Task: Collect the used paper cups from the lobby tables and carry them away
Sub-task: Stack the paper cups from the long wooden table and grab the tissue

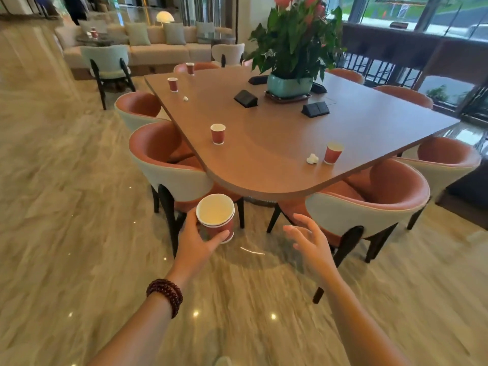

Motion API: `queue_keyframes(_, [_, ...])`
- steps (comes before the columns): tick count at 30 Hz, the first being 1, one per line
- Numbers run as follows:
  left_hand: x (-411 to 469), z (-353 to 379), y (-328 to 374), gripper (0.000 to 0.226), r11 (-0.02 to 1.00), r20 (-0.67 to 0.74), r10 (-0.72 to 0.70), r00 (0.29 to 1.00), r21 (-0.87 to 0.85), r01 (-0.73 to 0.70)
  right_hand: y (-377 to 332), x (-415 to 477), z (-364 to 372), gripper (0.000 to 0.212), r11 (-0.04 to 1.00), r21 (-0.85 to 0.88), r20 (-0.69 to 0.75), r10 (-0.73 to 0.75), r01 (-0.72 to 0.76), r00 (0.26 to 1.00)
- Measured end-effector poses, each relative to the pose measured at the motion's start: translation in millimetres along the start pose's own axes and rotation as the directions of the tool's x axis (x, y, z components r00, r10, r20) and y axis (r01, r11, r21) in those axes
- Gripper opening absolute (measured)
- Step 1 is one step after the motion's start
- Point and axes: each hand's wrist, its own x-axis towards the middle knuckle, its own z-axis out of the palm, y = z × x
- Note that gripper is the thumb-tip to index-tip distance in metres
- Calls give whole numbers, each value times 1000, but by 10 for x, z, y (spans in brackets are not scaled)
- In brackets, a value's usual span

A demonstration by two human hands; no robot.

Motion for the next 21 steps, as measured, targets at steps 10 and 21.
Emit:
queue_keyframes(10, [1923,391,-201,70,998,166,-59,984,-10,62,-177,1713,49,36,998,28,-90,59,-57,994])
queue_keyframes(21, [3831,1176,-636,73,995,167,-74,983,77,62,-132,3647,-195,36,999,29,-197,32,-27,980])
